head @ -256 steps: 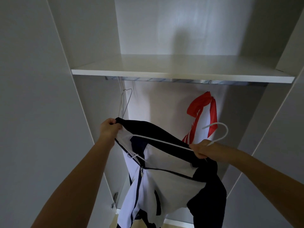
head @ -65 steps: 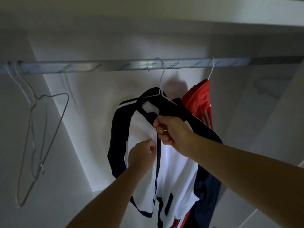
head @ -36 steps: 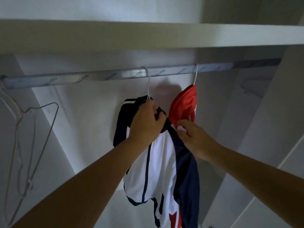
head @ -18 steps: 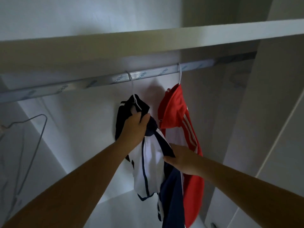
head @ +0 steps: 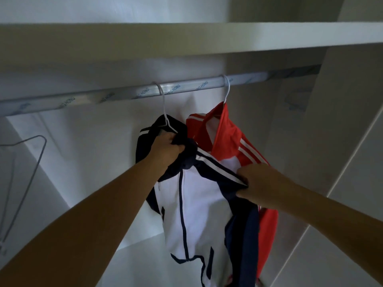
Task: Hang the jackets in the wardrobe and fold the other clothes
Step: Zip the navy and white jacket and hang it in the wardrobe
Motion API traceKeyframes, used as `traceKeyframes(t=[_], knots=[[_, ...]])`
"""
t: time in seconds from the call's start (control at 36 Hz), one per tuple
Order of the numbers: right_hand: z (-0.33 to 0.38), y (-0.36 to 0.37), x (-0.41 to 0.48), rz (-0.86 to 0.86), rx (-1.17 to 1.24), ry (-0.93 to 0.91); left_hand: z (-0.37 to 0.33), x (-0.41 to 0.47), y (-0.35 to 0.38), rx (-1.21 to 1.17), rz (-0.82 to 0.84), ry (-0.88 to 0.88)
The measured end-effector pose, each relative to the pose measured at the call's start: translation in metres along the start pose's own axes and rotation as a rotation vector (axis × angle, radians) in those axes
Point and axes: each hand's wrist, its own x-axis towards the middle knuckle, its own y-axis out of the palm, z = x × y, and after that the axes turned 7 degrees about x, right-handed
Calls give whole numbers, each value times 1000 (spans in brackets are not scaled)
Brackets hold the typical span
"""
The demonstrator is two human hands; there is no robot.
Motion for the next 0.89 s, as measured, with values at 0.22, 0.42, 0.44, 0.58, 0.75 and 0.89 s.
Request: traceKeyframes(t=[0.22,0.42,0.44,0.58,0.75,0.89], knots=[[35,49,-39,-260,-381,-178,11,-1,12,208,-63,223],[34,46,-34,-22,-197,-215,22,2,0,426,0,281],[34,41,-31,-84,-105,-193,24,2,-1,436,13,271],[12,16,5,-622,-216,-87,12,8,-3,389,2,103],[-44,-10,64,-333,-56,344,-5,4,9,221,-34,56],[-62,-8,77,-179,-7,255,-14,-5,17,383,-346,301]])
